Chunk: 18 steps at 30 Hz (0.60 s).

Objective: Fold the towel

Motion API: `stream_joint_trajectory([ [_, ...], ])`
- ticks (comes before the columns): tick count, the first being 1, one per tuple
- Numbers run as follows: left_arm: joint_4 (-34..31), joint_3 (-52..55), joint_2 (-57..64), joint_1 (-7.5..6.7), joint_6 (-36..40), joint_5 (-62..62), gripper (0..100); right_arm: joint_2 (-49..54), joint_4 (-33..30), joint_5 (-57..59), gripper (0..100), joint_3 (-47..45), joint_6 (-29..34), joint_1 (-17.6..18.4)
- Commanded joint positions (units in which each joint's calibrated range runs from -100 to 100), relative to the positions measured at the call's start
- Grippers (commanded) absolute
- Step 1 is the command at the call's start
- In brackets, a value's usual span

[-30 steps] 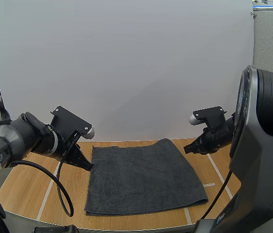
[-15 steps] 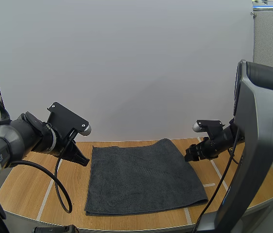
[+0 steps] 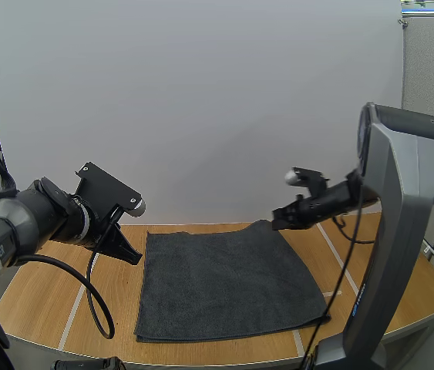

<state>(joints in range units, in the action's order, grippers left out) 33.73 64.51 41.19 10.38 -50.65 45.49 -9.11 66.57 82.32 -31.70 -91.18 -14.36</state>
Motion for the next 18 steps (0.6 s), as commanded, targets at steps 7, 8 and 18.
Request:
stream_joint_trajectory([
  [7, -0.15, 0.10, 0.35, -0.08, 0.95, 4.56, 0, -8.55, 1.82, -25.22, 0, 0.84, -5.00, 5.91],
  [8, -0.17, 0.10, 0.35, -0.08, 0.95, 5.47, 0, -9.55, 1.82, -26.09, 0, 1.37, -4.99, 5.91],
  [18, -0.39, 0.10, 0.35, -0.08, 0.95, 6.91, 0, -13.72, 0.39, -40.42, 0, 3.37, -6.48, 4.92],
])
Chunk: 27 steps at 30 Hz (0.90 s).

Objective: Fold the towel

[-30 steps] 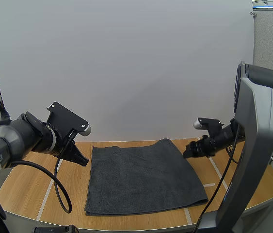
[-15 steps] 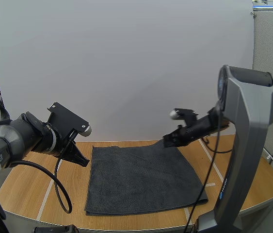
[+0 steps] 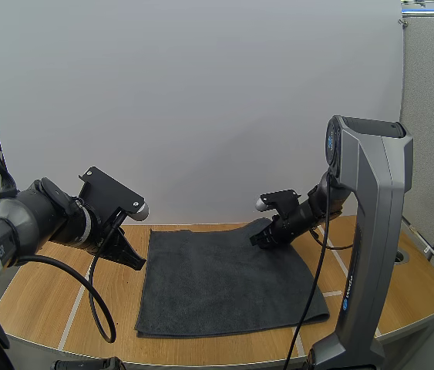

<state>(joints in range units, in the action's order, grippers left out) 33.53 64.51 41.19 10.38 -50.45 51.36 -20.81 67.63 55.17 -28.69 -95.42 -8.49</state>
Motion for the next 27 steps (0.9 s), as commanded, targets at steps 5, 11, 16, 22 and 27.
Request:
stream_joint_trajectory([
  [5, -0.19, 0.10, 0.35, -0.08, 0.75, 1.04, 0, -2.02, -0.56, -11.32, 0, 0.36, -2.24, -2.06],
  [11, -0.19, 0.10, 0.35, -0.08, 0.75, 1.04, 0, -0.84, -0.57, 3.09, 0, 0.36, -0.69, -3.08],
  [16, -0.19, 0.10, 0.35, -0.08, 0.75, 0.66, 0, 5.67, -0.17, 15.57, 0, 0.36, 1.87, -4.58],
  [22, -0.19, 0.10, 0.35, -0.08, 0.75, 0.14, 0, 13.15, -1.12, 16.44, 0, 0.36, 4.13, -8.86],
  [27, -0.19, 0.10, 0.35, -0.08, 0.75, -0.58, 0, 11.87, -5.51, 20.62, 0, 0.36, 5.18, -13.07],
])
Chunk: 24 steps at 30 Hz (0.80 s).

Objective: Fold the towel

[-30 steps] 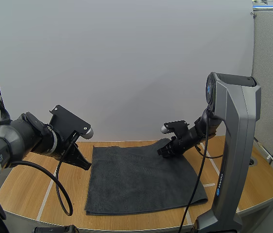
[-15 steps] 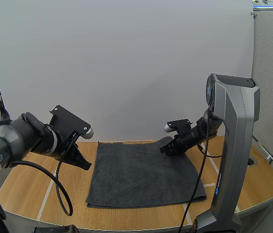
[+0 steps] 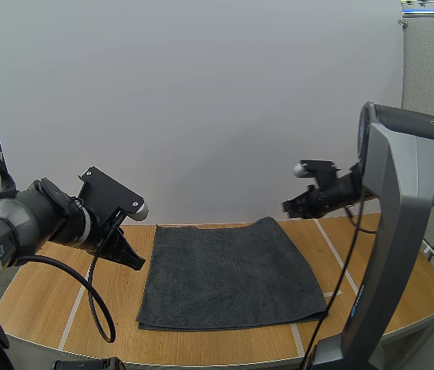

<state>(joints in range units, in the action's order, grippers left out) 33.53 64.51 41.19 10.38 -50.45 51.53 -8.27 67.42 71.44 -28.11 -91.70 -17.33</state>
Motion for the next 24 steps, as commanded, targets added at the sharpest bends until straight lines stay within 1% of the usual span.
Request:
stream_joint_trajectory([
  [1, -0.19, 0.10, 0.35, -0.08, 0.75, -0.93, 0, -1.30, -5.59, 5.41, 5, -0.22, 1.47, -4.85],
  [2, -0.19, 0.10, 0.35, -0.08, 0.75, -1.12, 0, -2.22, -5.69, 6.67, 17, -0.22, 1.47, -5.55],
  [3, -0.19, 0.10, 0.35, -0.08, 0.75, -1.12, 0, -3.46, -5.45, 9.22, 34, -0.22, 0.72, -6.45],
  [4, -0.19, 0.10, 0.35, -0.08, 0.75, -1.12, 0, -4.46, -5.01, 10.82, 47, -0.22, -0.11, -6.79],
  [5, -0.19, 0.10, 0.35, -0.08, 0.75, -1.12, 0, -5.29, -4.67, 12.29, 61, -0.22, -0.69, -6.95],
  [6, -0.19, 0.10, 0.35, -0.08, 0.75, -1.12, 0, -6.35, -4.67, 14.55, 73, -0.22, -1.34, -7.04],
  [7, -0.19, 0.10, 0.35, -0.08, 0.75, -1.12, 0, -6.87, -4.67, 15.33, 82, -0.22, -1.46, -7.04],
  [8, -0.19, 0.10, 0.35, -0.08, 0.75, -1.12, 0, -7.53, -4.67, 16.24, 86, -0.22, -1.46, -7.04],
  [10, -0.19, 0.10, 0.35, -0.08, 0.75, -1.12, 0, -8.39, -4.30, 16.50, 86, -0.22, -1.58, -6.81],
  [14, -0.19, 0.10, 0.35, -0.08, 0.75, -0.28, 0, -10.73, 1.49, 16.50, 86, -0.08, -6.07, -6.64],
  [15, -0.19, 0.10, 0.35, -0.08, 0.75, 0.09, 0, -11.06, 1.69, 16.50, 86, 0.57, -6.36, -6.43],
  [24, -0.19, 0.10, 0.35, -0.08, 0.75, 0.29, 0, -15.58, 1.31, 16.50, 86, 9.97, -1.24, -2.06],
])
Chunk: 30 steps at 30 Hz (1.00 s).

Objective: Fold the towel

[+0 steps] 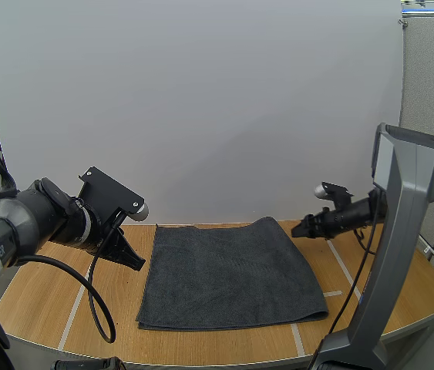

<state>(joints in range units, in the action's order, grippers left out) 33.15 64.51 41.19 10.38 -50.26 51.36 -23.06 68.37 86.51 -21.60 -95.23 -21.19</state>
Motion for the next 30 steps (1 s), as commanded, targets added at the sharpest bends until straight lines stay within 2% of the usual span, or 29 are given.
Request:
stream_joint_trajectory([
  [1, 0.19, 0.10, 0.35, -0.08, 0.56, 0.46, 0, -0.79, 0.68, 1.42, 86, 4.04, 2.39, 2.22],
  [5, 0.19, 0.10, 0.35, -0.08, 0.56, 0.46, 0, -0.88, 1.42, -0.14, 86, 5.62, 2.47, 4.41],
  [14, 0.19, 0.10, 0.35, -0.08, 0.56, 1.98, 0, -2.61, 1.42, -21.32, 86, 5.99, 2.47, 7.74],
  [30, 0.19, 0.10, 0.35, -0.08, 0.56, 1.98, 0, -9.43, 1.65, -23.68, 85, 10.51, 2.83, 8.00],
])
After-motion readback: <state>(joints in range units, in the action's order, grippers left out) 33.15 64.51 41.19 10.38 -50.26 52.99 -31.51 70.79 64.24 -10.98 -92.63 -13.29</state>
